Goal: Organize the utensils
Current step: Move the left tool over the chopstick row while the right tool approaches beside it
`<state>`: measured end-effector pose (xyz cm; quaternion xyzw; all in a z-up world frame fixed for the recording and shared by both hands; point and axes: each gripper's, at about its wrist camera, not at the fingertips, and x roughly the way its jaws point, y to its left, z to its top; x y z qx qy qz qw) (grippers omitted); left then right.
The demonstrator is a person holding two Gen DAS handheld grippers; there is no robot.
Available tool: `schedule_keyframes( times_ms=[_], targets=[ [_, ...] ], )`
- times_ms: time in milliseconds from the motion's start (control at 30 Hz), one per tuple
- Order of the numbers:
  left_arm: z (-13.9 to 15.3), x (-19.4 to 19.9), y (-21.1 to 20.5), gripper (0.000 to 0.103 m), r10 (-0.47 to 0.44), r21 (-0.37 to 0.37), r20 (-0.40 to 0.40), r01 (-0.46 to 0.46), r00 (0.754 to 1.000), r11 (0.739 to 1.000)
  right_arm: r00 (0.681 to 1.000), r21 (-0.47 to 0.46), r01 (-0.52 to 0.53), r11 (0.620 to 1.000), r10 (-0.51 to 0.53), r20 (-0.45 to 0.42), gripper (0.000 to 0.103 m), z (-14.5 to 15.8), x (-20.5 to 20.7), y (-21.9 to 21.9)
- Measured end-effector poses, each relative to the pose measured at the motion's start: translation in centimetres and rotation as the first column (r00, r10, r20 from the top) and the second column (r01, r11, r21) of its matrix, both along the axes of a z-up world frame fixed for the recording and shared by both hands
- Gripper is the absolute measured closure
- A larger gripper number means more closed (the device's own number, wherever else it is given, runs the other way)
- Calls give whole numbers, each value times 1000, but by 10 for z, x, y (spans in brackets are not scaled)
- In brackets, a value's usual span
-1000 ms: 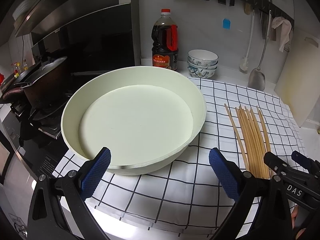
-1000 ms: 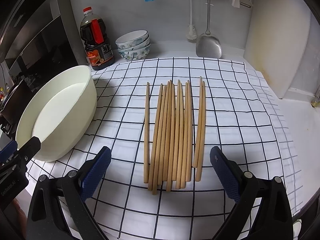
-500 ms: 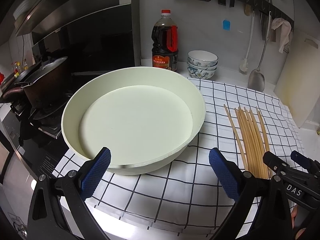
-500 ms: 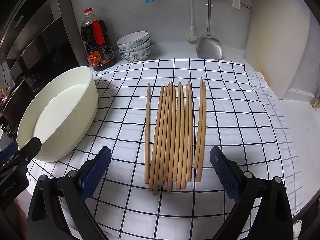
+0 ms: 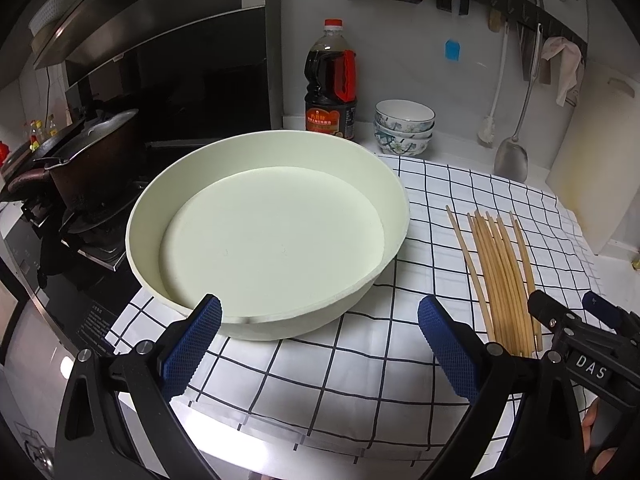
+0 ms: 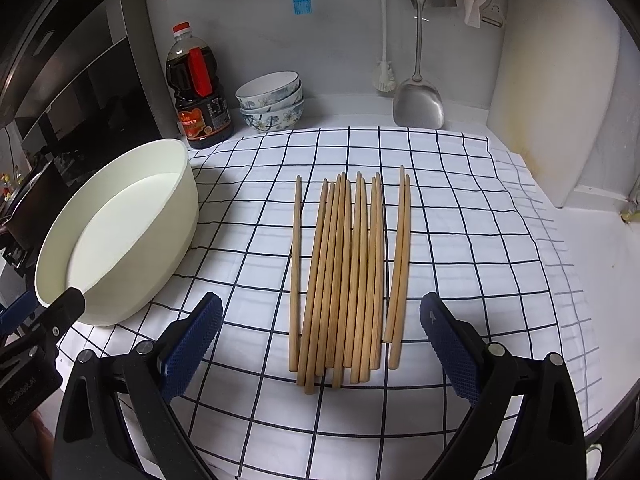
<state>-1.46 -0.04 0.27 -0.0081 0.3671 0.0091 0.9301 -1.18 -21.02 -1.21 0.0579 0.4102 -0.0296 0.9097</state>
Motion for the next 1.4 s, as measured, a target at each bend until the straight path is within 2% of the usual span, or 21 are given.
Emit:
schedule_keyframes(
  times_ms=[200, 333, 500, 767, 867, 1000, 1167, 1400],
  targets=[
    [-12, -1, -12, 6, -27, -14, -8, 27, 1000, 1000, 1000, -2, 1, 1000, -1, 0, 8, 1, 5, -16],
    [-20, -2, -26, 6, -59, -15, -15, 59, 998, 998, 1000, -20, 29, 999, -29, -9, 8, 4, 9, -42],
    [-23, -1, -49, 6, -122, -45, -27, 121, 992, 992, 999, 18, 40, 999, -39, -34, 8, 2, 12, -78],
    [-32, 14, -83, 6, -199, -39, -71, 197, 977, 980, 984, 33, 100, 994, -93, -154, 8, -32, 31, -114],
    [-37, 19, -90, 6, -225, -39, -103, 223, 969, 974, 978, 60, 94, 994, -81, -195, 8, -43, 37, -117],
    [-43, 23, -98, 6, -225, 40, -103, 230, 969, 972, 973, -7, 91, 996, -91, -214, 8, -49, 40, -113],
    [-47, 28, -101, 6, -233, 51, -110, 240, 966, 970, 968, -19, 77, 997, -79, -239, 8, -56, 47, -108],
    [-51, 32, -102, 6, -229, 66, -115, 238, 967, 969, 963, -82, 61, 995, -80, -258, 8, -65, 52, -99]
  ],
)
